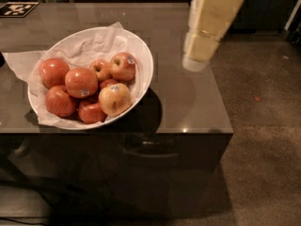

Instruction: Pick apple from white bowl

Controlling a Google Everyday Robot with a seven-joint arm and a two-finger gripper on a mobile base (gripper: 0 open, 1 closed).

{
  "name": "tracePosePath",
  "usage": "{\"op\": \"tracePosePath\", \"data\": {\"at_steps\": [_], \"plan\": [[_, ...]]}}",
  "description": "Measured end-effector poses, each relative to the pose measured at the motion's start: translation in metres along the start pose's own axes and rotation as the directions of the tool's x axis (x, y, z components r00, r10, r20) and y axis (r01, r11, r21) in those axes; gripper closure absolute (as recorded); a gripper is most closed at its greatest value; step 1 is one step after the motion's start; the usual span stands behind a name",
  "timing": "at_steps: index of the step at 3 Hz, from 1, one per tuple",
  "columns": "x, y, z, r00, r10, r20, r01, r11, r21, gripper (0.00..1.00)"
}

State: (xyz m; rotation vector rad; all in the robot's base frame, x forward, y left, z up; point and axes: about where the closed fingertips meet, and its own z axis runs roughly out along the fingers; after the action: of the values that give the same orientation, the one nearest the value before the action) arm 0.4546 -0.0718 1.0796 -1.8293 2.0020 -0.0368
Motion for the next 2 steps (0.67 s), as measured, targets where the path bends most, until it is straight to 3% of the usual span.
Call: {"op": "tracePosePath", "data": {"at_steps": [2], "plan": [[-0.036,-0.006,-0.008,0.995,-0.047,0.084,0.044,0.9979,0.047,0.00]]}}
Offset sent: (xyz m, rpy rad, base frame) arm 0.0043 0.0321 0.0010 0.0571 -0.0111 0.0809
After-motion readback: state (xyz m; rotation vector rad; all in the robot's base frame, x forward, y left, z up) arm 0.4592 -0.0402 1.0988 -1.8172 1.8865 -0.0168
